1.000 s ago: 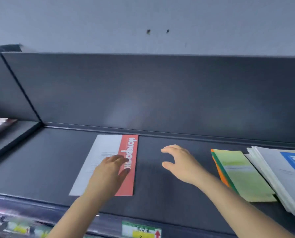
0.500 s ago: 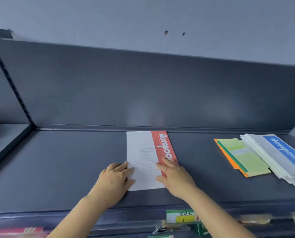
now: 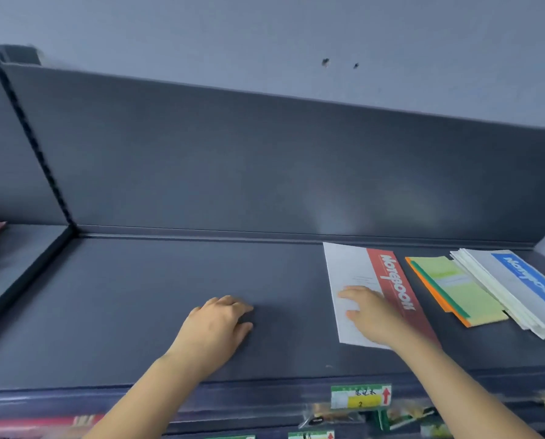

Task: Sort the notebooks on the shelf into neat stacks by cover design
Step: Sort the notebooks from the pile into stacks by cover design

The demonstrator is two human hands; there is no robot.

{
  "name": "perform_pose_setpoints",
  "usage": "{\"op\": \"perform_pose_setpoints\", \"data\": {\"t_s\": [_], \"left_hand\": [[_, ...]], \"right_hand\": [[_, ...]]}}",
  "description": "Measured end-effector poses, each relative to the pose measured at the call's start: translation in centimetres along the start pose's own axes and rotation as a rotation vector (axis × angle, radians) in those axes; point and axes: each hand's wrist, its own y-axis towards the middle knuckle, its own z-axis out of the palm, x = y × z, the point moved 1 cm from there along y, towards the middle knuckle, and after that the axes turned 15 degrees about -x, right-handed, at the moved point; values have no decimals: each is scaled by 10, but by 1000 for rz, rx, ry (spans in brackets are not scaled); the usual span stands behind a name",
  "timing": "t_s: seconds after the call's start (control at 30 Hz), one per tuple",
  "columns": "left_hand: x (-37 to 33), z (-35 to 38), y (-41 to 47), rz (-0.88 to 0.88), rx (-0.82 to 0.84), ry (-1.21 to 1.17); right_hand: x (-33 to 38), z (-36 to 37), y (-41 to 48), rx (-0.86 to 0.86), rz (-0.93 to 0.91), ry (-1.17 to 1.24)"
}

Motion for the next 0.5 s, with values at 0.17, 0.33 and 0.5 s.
{"op": "perform_pose_setpoints", "data": {"t_s": [0.17,0.33,0.5], "left_hand": [[43,-42,-22,-157,-87,104],[96,-99,-71,-378,-232,273],[146,-158,-140,-588,-323,416]], "right_hand": [[104,21,17,103,-323,149],[208,41,16,234,-604,236],[294,61,6,312,-792,261]]}}
